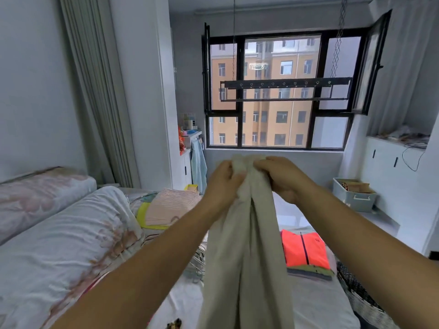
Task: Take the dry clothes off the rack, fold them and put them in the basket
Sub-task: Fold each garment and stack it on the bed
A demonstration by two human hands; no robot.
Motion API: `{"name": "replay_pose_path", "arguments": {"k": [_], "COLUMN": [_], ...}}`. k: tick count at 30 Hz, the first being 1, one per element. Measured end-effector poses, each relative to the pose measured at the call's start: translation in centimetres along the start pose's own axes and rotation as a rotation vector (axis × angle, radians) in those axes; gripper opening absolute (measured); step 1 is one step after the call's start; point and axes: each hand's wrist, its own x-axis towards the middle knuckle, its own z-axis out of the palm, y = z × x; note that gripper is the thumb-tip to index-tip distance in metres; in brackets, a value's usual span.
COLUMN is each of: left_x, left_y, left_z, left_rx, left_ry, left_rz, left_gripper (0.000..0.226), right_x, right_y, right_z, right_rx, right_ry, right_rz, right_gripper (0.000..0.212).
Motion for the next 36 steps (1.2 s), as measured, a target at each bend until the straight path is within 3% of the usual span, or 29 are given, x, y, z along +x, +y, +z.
{"name": "replay_pose_path", "arguments": {"k": [3, 7, 9, 12, 14, 18, 21, 25, 30, 34, 36], "left_x": [-0.4, -0.9, -0.6, 0.1, -0.7, -4.8, -6.5, -6.7, -7.5, -9.6, -11.0], "left_y": [0.4, 0.3, -0.3, -4.1, -7.9, -13.7, -15.7, -15.9, -14.6, -16.0, -17.4], "left_z": [0.6, -0.2, -1.3, -3.7, -4.5, -2.6, -0.8, -0.7, 0.1, 1.3, 2.6], "left_rx": [0.07, -0.16, -0.303, -0.149, -0.016, -0.012, -0.04, 0.063, -0.252, -0.178, -0.172], "left_ry": [-0.125, -0.425, -0.355, -0.089, -0.09, -0.432, -0.432, -0.417, -0.545, -0.631, -0.677], "left_rz": [0.074, -0.002, -0.057, -0.122, -0.23, -0.468, -0.598, -0.63, -0.857, -0.944, -0.97], "left_gripper": [0.039, 0.034, 0.026, 0.017, 0.038, 0.056, 0.087, 0.102, 0.073, 0.06, 0.067], "right_x": [-0.5, -0.3, -0.3, -0.5, -0.7, -1.0, -1.0, -0.7, 0.1, 0.2, 0.2], "right_y": [-0.3, 0.5, 0.5, -0.6, -1.3, -2.8, -3.8, -4.7, -4.6, -3.2, -2.5], "right_z": [-0.1, -1.2, -1.8, -2.8, -3.2, -3.9, -4.7, -5.8, -8.8, -11.5, -12.6], "right_rx": [0.067, -0.06, -0.023, 0.076, 0.138, 0.271, 0.364, 0.458, 0.446, 0.431, 0.42], "right_ry": [-0.076, 0.016, 0.059, 0.038, 0.028, 0.033, 0.059, 0.079, 0.131, 0.209, 0.239], "right_rz": [-0.014, -0.07, -0.074, -0.066, -0.084, -0.131, -0.137, -0.15, -0.163, -0.154, -0.15], "right_gripper": [0.034, 0.029, 0.012, 0.009, 0.011, 0.014, 0.015, 0.016, 0.016, 0.016, 0.018]}}
